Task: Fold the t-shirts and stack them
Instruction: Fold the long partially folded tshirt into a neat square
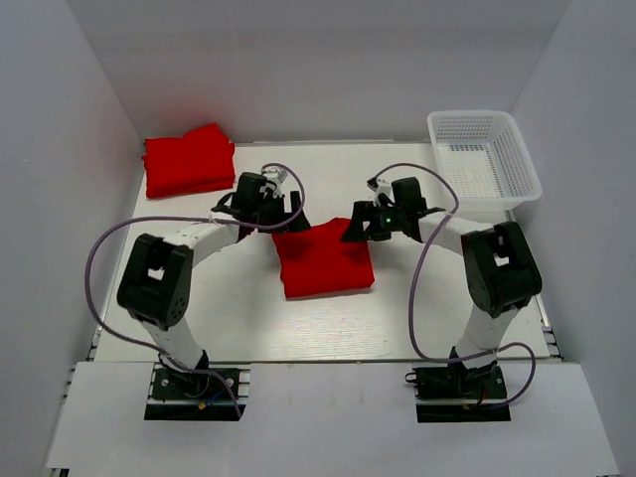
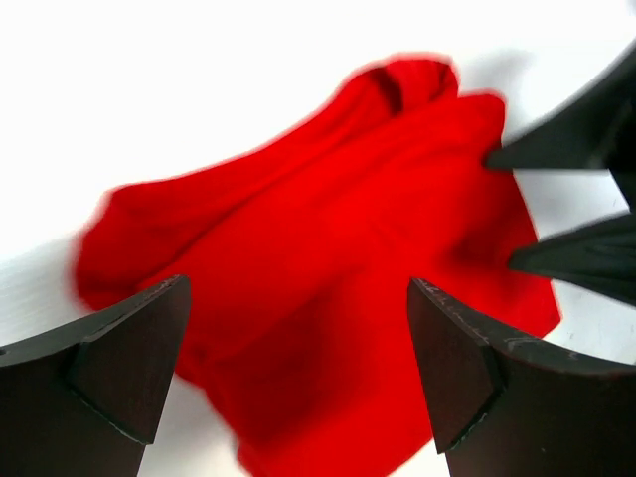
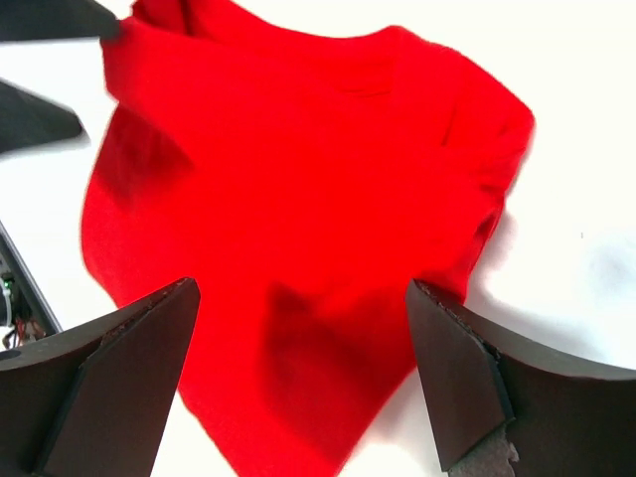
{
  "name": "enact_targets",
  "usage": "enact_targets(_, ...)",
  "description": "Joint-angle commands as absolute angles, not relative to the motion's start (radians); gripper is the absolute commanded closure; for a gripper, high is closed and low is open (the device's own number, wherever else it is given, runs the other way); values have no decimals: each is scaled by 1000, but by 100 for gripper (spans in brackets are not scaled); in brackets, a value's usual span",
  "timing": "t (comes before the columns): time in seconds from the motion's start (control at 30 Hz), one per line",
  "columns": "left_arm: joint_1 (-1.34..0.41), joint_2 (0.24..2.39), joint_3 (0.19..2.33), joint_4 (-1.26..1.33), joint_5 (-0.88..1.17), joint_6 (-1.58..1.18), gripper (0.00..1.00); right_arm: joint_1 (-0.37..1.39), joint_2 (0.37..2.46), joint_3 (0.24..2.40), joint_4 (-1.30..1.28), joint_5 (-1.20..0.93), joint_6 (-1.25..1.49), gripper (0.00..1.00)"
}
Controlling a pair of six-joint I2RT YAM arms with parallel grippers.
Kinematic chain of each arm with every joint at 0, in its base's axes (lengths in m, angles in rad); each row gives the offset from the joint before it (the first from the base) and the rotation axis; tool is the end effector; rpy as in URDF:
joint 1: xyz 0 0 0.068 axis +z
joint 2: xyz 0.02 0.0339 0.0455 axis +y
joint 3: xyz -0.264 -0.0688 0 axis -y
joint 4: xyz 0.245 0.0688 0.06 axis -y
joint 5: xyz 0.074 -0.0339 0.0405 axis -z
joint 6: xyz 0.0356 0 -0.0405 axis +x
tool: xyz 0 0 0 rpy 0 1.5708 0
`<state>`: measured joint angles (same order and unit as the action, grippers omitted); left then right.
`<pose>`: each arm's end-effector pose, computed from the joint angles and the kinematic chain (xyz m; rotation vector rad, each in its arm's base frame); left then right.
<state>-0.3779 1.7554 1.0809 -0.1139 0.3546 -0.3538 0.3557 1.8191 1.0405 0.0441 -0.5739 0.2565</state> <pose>0.3421 -0.1491 0.1907 0.2084 2.4226 -0.7636 0.3481 0.1499 0.1704 -0.4214 2.3162 0.9694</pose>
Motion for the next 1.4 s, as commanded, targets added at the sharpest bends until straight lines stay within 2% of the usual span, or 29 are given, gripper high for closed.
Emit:
enact_targets(0.0, -365, 1614, 1080, -182, 218, -347, 0, 364, 1712, 1032, 5, -548, 210, 10)
enact_targets(0.23, -365, 1571, 1080, -290, 97, -365, 0, 362, 1628, 1046, -43, -427, 212, 10)
enact_targets(0.43, -365, 1673, 1092, -275, 156, -376, 2, 356, 1696, 1101, -95, -296, 290, 10)
enact_targets(0.57, -365, 1739, 1112, -229, 192, -376, 13, 357, 1773, 1143, -101, -304, 308, 10)
enact_targets(0.6, -365, 1761, 1112, -229, 204, -376, 20, 357, 1784, 1149, -100, -310, 308, 10)
enact_targets(0.67, -365, 1770, 1123, -219, 204, -376, 24, 356, 1818, 1170, -94, -310, 319, 10)
enact_targets(0.7, -365, 1781, 1123, -219, 216, -385, 31, 356, 1827, 1181, -94, -311, 322, 12)
enact_targets(0.8, -365, 1792, 1132, -219, 216, -385, 45, 357, 1864, 1198, -97, -328, 337, 20)
enact_targets(0.83, -365, 1792, 1132, -219, 216, -385, 57, 356, 1879, 1200, -91, -327, 341, 24)
enact_targets(0.9, -365, 1792, 1132, -219, 216, -385, 63, 359, 1899, 1203, -83, -334, 353, 26)
enact_targets(0.93, -365, 1792, 1132, -230, 216, -385, 64, 356, 1910, 1203, -71, -342, 359, 35)
enact_targets(1.0, -365, 1792, 1132, -239, 207, -385, 67, 357, 1917, 1209, -60, -347, 367, 42)
enact_targets(1.07, -365, 1792, 1141, -239, 207, -385, 78, 360, 1922, 1213, -48, -350, 370, 63)
enact_targets(1.1, -365, 1792, 1141, -239, 207, -385, 89, 359, 1919, 1213, -41, -348, 377, 71)
enact_targets(1.13, -365, 1792, 1141, -250, 207, -385, 94, 357, 1916, 1215, -35, -350, 376, 83)
enact_targets(1.17, -365, 1783, 1141, -250, 196, -385, 98, 359, 1911, 1216, -35, -350, 377, 88)
enact_targets(1.2, -365, 1782, 1150, -250, 196, -385, 100, 360, 1907, 1216, -35, -350, 371, 91)
enact_targets(1.23, -365, 1782, 1150, -267, 186, -385, 100, 360, 1902, 1212, -37, -345, 371, 99)
enact_targets(1.33, -365, 1758, 1160, -291, 186, -376, 100, 364, 1865, 1201, -44, -328, 364, 100)
enact_targets(1.37, -365, 1744, 1160, -291, 186, -376, 95, 362, 1858, 1198, -49, -322, 357, 100)
